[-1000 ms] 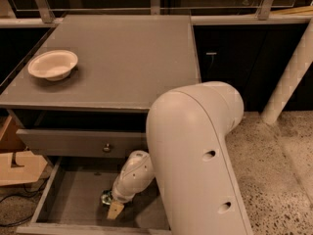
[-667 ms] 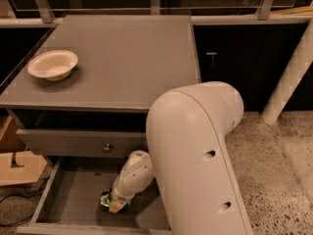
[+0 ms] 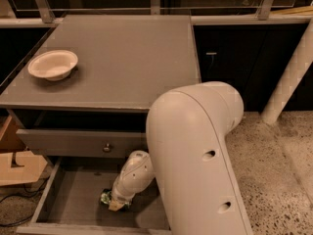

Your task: Pick green can from middle drawer and place on counter

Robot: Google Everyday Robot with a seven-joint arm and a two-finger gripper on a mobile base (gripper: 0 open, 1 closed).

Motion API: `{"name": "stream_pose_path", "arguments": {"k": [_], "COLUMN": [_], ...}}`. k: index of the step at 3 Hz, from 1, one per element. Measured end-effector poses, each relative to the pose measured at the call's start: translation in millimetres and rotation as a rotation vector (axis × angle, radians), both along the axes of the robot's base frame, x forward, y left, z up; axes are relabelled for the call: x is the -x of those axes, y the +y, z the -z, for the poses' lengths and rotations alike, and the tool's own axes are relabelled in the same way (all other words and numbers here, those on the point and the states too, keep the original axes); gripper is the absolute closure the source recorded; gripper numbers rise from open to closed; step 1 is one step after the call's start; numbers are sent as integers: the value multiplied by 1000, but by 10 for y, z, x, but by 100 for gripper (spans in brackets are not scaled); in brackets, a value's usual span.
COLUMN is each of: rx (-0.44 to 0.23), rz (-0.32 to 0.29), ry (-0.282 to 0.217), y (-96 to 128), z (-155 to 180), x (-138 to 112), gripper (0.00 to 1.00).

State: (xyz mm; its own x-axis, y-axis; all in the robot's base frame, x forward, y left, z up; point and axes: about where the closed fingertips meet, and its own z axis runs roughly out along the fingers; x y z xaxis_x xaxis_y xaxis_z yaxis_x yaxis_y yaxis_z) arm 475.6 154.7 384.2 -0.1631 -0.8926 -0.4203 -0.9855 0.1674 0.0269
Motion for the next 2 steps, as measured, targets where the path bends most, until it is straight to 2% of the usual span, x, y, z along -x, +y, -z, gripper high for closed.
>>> {"name": "stream_pose_path", "arguments": {"k": [1,2], "rx": [0,3], "rz": [0,27], "ry": [0,-1], "y": [0,-98], "z": [0,-136], "x": [0,7], "gripper": [100,100]}}
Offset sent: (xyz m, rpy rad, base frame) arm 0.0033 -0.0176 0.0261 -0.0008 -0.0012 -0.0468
